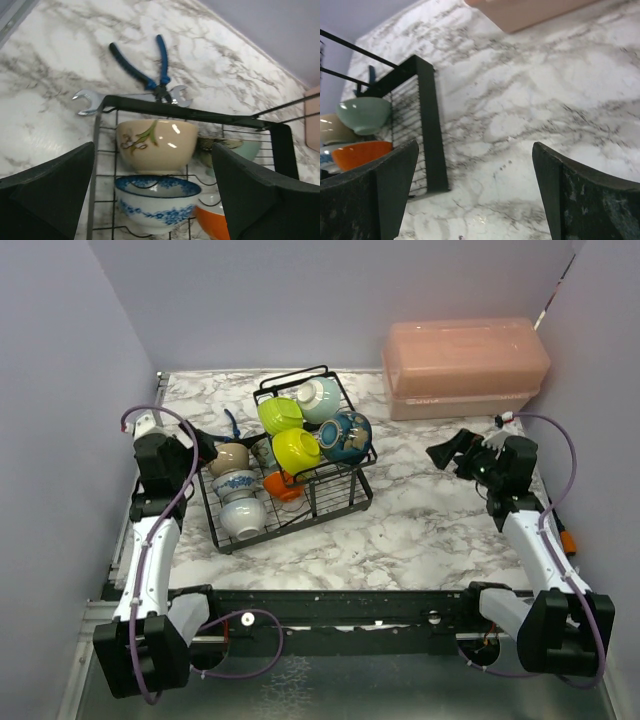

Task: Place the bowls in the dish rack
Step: Reset both arms

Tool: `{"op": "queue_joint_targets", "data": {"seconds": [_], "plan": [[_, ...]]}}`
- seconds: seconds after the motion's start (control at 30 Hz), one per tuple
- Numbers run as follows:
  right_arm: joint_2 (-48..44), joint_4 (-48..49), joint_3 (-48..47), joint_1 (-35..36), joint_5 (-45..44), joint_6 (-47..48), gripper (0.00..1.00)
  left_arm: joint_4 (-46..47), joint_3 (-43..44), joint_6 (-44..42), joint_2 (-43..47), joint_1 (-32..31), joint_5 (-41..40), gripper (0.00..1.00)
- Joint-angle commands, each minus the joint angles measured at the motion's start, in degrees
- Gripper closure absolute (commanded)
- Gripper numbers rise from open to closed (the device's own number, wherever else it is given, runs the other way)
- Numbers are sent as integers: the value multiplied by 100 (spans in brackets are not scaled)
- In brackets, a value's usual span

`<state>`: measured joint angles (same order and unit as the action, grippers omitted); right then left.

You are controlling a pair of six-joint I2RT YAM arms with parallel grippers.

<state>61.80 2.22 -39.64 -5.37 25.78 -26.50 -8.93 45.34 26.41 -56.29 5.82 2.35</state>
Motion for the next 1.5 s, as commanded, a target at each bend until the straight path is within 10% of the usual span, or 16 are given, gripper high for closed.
{"op": "queue_joint_targets", "data": {"seconds": [0.0,0.63,0.97,1.33,1.47], "plan": [[-422,841,846,-15,-727,674,0,619,-720,612,292,615,-282,1],[-407,2879,2298,-17,-2907,1267,0,3377,-3284,889,388,964,-3583,1],[133,4876,3011,-13,-3178,1445,0,5152,-3899,3,-132,-221,-4738,1],[974,7141,3639,-12,-2932,1955,0,8912,-4318,-2310,-2155,-1276,-4195,1],[1170,7314,3640,-14,-2751,2104,0,8724,-4236,-2456,-2126,-1298,-3836,1]]}}
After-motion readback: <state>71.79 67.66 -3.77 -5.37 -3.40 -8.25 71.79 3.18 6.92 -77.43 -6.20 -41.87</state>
